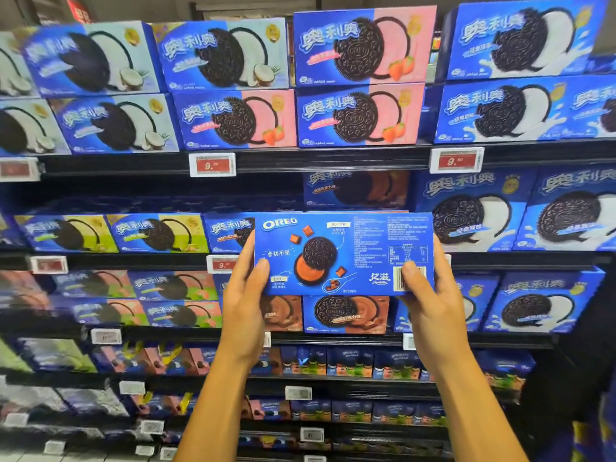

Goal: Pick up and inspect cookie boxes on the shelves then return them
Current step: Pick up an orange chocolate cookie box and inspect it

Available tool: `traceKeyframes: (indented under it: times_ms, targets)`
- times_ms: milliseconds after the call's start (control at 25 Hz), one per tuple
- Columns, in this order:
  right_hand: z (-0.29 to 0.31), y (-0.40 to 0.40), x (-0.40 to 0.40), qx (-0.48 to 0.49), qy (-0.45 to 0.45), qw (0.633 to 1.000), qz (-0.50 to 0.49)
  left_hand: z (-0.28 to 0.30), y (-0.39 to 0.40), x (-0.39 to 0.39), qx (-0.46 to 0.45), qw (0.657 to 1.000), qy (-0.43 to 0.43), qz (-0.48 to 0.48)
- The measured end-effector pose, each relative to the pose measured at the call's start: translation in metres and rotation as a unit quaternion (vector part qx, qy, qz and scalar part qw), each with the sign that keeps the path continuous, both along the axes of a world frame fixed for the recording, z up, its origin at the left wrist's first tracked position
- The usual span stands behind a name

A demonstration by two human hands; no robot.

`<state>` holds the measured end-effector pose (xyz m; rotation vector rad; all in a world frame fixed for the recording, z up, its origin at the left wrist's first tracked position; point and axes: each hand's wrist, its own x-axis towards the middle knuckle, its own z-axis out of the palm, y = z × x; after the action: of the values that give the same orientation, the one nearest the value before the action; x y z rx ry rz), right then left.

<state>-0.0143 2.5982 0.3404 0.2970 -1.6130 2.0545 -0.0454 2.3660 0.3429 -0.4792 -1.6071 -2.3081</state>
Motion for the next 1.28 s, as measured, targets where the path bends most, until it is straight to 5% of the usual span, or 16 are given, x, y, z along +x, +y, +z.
traceKeyframes:
  times_ms: [760,1280]
  targets:
    - [0.000,-0.039,0.000,0.063,0.019,0.997,-0.038,-0.011,-0.046,0.012,-0.011,0.992,0.075,0.100]
    - [0.009,-0.035,-0.003,0.152,0.133,0.976,-0.076,0.004,-0.061,-0.003,-0.145,0.962,0.166,0.159]
